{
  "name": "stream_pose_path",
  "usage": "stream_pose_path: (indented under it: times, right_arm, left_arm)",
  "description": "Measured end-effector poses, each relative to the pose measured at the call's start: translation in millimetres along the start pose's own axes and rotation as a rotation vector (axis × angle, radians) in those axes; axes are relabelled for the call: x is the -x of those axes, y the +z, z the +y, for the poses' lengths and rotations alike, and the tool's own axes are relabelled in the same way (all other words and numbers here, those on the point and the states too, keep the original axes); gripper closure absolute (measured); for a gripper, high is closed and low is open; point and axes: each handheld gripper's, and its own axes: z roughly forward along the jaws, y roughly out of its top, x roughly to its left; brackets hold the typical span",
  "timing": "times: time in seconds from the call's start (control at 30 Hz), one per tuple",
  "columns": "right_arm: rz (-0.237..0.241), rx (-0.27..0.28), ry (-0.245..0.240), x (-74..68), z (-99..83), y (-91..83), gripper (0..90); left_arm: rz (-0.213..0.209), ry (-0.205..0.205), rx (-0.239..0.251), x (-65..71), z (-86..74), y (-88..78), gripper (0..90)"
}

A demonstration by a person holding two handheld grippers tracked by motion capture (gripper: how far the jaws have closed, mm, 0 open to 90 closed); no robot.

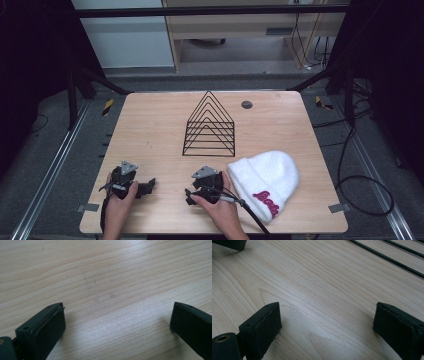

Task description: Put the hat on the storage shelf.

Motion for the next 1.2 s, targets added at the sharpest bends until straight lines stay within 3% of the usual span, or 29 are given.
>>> stream_pose_path:
  times: [0.1,0.13,0.2,0.23,0.3,0.33,0.37,0.47,0.5,0.57,0.87,0.97,1.07,1.13,1.17,1.2]
  right_arm:
    - [0.017,-0.001,0.009,2.3,1.3,-7.4,8.1]
    - [0.02,0.015,-0.008,3.8,4.5,-20.1,9.3]
    - [0.016,0.023,-0.03,5.3,6.8,-29.0,9.3]
    - [-0.005,0.037,-0.067,12.4,11.2,-50.5,9.8]
    - [-0.015,0.038,-0.087,16.5,12.2,-58.0,10.0]
    - [-0.038,0.037,-0.108,23.8,13.2,-69.9,10.2]
    - [-0.032,0.043,-0.116,38.1,13.3,-85.2,9.9]
    - [-0.038,0.018,-0.088,63.4,11.9,-103.3,10.1]
    - [-0.038,0.018,-0.088,63.4,11.9,-103.3,10.1]
    - [-0.067,-0.005,-0.081,83.1,10.3,-114.2,10.8]
    - [-0.101,-0.04,-0.081,118.0,4.8,-136.1,12.8]
    - [-0.119,-0.077,-0.048,140.0,-4.1,-144.8,16.9]
    - [-0.128,-0.095,-0.025,151.1,-9.0,-149.2,19.0]
    - [-0.14,-0.117,0.008,168.5,-15.8,-154.8,22.2]
    - [-0.14,-0.117,0.008,168.5,-15.8,-154.8,22.2]
    - [-0.147,-0.129,0.035,179.2,-19.7,-157.8,23.3]
  left_arm:
    - [0.0,0.0,0.0,0.0,0.0,0.0,0.0]
    - [0.001,0.0,-0.001,0.0,0.1,-0.1,0.0]
    - [0.0,0.0,0.0,0.0,0.0,0.0,0.0]
    - [0.0,0.0,0.0,0.0,0.0,0.0,0.0]
    - [0.0,0.0,0.0,0.0,0.0,0.0,0.0]
    - [0.0,0.0,0.0,0.0,0.0,0.0,0.0]
    - [0.0,0.001,0.0,0.0,0.0,0.0,0.0]
    - [0.0,0.0,0.0,0.0,0.0,0.0,0.0]
    - [0.0,0.0,0.0,0.0,0.0,0.0,0.0]
    - [0.0,0.0,-0.001,0.0,0.0,0.0,0.0]
    - [0.001,0.002,0.0,-0.1,0.0,0.0,0.0]
    - [0.001,0.0,0.0,0.0,0.0,0.0,0.0]
    - [0.001,0.0,0.0,0.0,0.0,0.0,0.0]
    - [0.001,0.0,0.0,0.1,0.0,0.0,0.0]
    - [0.001,0.0,0.0,0.1,0.0,0.0,0.0]
    - [0.001,0.0,0.0,0.0,0.0,0.0,0.0]
